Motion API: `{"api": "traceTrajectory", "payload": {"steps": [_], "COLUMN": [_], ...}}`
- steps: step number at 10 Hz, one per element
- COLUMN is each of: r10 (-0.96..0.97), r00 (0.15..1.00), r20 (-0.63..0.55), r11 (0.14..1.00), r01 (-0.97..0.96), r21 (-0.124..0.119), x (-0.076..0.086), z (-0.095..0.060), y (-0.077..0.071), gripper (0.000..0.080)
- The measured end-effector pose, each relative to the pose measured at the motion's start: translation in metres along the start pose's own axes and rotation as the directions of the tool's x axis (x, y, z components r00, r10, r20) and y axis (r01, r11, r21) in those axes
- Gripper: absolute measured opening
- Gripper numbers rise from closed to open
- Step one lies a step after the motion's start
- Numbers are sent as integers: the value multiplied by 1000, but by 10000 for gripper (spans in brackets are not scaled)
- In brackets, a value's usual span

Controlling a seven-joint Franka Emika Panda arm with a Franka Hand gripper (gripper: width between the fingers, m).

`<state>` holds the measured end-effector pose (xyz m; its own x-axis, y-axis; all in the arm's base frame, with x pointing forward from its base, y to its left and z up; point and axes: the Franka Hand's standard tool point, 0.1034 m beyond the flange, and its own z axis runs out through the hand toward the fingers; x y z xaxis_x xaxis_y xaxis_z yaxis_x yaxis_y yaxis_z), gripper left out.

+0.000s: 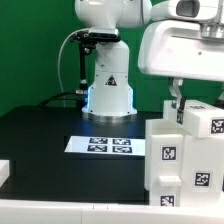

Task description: Assemble cabinet

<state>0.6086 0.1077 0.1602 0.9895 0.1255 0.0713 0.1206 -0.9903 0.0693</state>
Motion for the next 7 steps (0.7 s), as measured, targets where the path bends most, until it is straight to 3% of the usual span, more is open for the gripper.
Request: {"api": "traceTrajectory", "payload": {"steps": [4,6,7], "r10": [322,334,335], "r00": [947,942,942], "r20": [18,18,19], "r11": [947,942,942], "r01": [-322,-334,-335], "r21": [1,0,0], "x": [-1,-1,-1], "z": [0,0,0], "y": [6,7,7], "gripper": [548,548,663]}}
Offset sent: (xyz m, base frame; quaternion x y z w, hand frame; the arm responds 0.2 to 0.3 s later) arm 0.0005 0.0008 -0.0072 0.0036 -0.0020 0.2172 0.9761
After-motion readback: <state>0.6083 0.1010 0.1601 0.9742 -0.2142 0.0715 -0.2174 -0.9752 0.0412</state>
